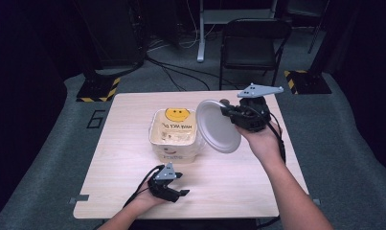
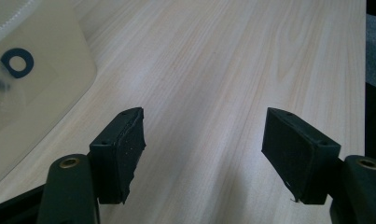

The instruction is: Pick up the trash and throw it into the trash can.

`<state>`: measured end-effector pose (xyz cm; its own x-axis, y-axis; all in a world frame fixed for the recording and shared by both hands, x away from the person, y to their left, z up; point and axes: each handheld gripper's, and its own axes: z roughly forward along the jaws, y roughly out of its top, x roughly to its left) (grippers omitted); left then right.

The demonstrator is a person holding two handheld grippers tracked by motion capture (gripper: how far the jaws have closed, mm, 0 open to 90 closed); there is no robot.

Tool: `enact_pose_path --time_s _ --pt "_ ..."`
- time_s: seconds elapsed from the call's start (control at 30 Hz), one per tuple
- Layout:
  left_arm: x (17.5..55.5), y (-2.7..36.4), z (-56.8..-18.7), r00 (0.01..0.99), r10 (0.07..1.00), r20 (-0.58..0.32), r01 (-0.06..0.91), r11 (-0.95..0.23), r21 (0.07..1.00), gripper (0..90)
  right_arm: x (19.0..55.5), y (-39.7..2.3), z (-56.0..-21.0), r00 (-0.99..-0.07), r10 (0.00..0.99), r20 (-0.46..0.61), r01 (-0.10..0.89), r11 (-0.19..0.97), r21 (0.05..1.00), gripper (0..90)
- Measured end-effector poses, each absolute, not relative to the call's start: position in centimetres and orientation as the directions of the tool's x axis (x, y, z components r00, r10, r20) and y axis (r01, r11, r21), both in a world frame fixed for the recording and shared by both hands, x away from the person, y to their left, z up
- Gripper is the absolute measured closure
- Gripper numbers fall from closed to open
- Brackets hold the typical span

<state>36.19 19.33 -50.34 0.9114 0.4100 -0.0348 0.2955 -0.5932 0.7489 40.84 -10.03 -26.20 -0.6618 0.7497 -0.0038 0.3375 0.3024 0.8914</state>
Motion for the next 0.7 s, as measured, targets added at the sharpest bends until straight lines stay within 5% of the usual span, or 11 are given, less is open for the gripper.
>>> enact_pose_path --time_s 0.7 --pt "35.6 20.3 -50.1 0.900 0.434 -0.031 0.304 -0.576 0.759 29.2 44.7 -3.4 -24.9 -0.693 0.720 -0.032 0.310 0.339 0.888 84.4"
